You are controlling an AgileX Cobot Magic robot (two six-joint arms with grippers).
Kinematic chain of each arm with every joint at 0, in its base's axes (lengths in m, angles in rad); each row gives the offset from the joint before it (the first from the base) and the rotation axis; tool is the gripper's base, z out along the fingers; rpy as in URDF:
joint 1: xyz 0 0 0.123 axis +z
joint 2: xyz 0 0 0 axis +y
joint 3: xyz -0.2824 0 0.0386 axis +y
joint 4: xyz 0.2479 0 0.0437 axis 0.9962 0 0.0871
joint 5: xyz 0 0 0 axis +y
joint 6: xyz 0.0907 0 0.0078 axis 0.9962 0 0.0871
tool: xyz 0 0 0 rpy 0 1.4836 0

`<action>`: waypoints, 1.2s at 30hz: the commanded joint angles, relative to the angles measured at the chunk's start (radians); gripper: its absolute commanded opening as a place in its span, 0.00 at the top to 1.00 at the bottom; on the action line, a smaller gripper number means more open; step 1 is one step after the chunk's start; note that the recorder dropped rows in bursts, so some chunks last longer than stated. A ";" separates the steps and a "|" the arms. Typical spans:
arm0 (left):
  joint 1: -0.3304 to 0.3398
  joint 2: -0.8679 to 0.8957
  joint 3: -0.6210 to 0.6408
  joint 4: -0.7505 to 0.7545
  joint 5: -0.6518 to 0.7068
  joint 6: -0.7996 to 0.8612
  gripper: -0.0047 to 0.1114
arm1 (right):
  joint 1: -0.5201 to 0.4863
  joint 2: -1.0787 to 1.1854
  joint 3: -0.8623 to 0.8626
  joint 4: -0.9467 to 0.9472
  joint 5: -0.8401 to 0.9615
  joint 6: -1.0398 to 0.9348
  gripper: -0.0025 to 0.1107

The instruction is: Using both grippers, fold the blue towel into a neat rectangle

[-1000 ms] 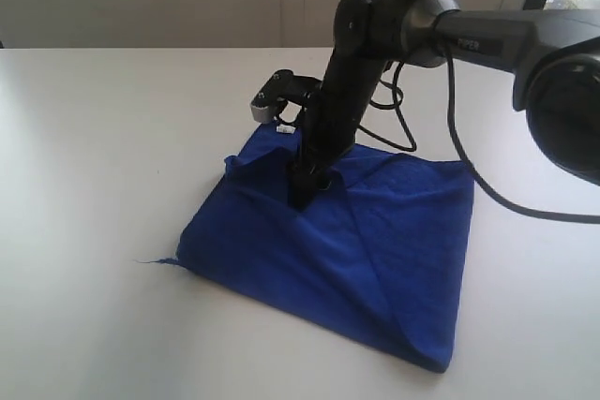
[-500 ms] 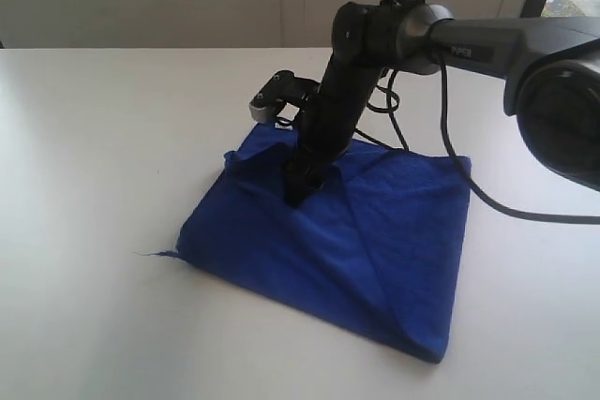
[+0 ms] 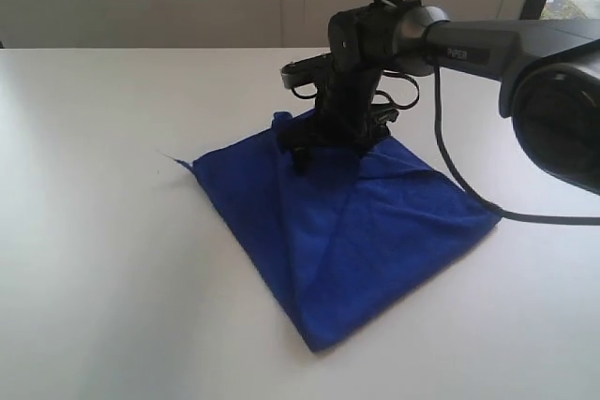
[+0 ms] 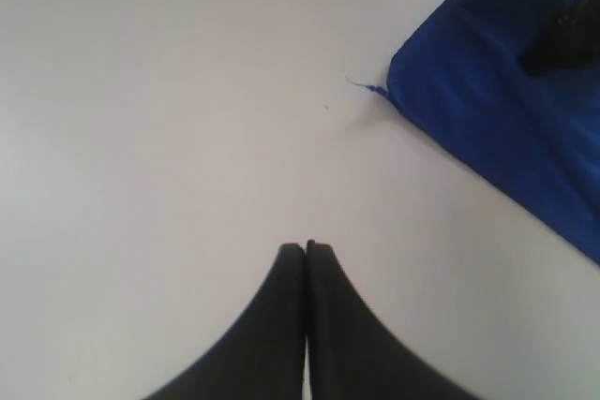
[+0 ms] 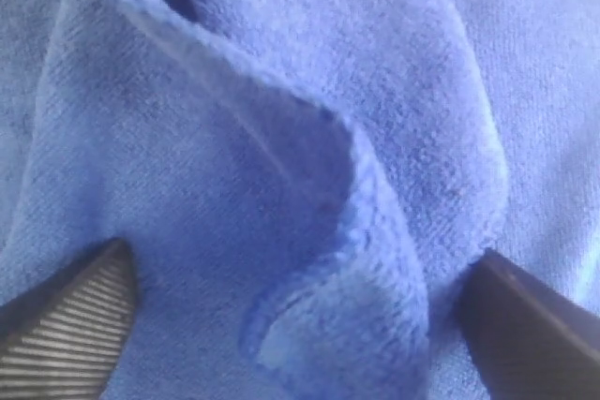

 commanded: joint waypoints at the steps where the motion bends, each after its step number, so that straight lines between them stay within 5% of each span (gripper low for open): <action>1: -0.005 -0.007 0.005 -0.010 0.005 0.000 0.96 | -0.010 0.007 0.007 -0.026 0.043 0.084 0.21; 8: -0.005 -0.007 0.005 -0.010 0.005 0.000 0.96 | -0.012 -0.094 -0.043 -0.073 0.032 0.042 0.21; 13: -0.005 -0.007 0.005 -0.010 0.005 0.000 0.96 | -0.012 -0.147 -0.049 -0.087 -0.016 -0.244 0.21; 18: -0.005 -0.007 0.005 -0.010 0.005 0.000 0.96 | -0.010 -0.124 -0.041 0.051 0.173 -0.413 0.21; 28: -0.005 -0.007 0.005 -0.010 0.005 0.000 0.96 | -0.010 -0.004 -0.030 0.129 0.269 -0.248 0.21; 36: -0.005 -0.007 0.005 -0.010 0.005 0.000 0.96 | -0.010 0.084 -0.021 0.098 0.210 0.154 0.21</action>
